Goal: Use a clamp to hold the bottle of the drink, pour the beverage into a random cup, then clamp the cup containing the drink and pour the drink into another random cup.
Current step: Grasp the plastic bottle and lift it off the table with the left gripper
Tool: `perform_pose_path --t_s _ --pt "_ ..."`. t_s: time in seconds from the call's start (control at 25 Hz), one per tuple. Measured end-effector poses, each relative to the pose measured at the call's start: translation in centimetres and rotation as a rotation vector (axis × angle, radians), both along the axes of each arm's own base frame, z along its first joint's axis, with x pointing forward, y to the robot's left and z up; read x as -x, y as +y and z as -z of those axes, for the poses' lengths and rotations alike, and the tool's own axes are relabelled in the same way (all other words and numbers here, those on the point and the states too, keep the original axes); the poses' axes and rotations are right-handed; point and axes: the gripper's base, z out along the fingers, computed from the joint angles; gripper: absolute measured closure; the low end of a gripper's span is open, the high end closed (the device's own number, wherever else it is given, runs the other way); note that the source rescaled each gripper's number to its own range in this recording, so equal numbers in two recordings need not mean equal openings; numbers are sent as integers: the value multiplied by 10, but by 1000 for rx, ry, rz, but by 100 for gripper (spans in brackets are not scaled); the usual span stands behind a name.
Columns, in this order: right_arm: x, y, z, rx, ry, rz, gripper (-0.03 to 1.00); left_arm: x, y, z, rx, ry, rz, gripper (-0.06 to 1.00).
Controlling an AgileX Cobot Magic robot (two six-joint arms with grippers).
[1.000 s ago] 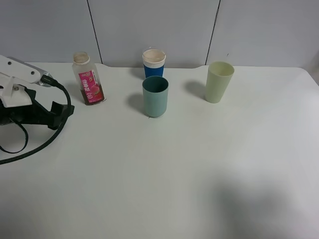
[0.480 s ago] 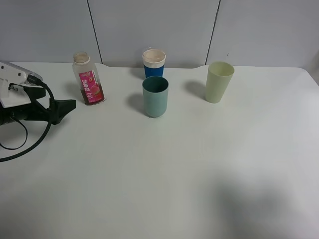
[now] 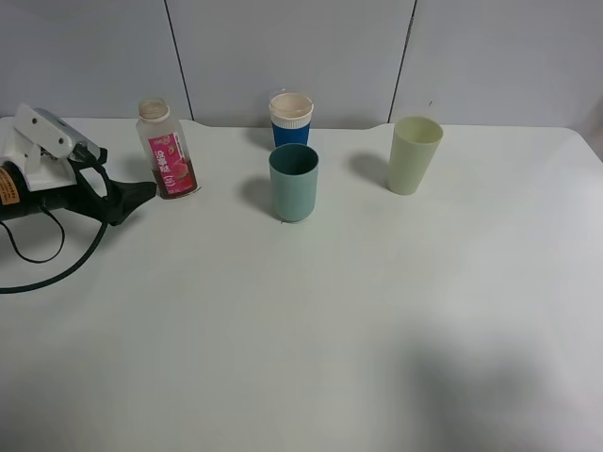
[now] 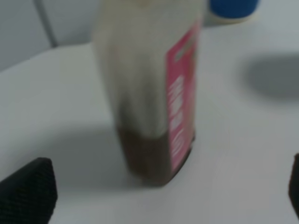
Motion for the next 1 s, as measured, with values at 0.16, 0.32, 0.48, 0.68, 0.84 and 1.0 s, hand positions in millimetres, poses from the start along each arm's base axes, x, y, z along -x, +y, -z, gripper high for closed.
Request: perform_pose_path --t_s 0.16,0.32,0.48,0.68,0.84,1.0 --pt "0 0 0 0 0 0 -3 -15 0 8 -5 -18 67 -6" --pt "0 0 0 0 0 0 -3 -29 1 18 -17 -16 101 -6" --pt "0 0 0 0 0 0 -3 -41 3 27 -11 -15 125 -6" --pt "0 0 0 0 0 0 -3 -53 4 30 59 16 111 -6" --pt "0 0 0 0 0 0 -3 -55 4 34 84 26 112 -6" --pt "0 0 0 0 0 0 -3 -56 4 42 88 46 116 -6"
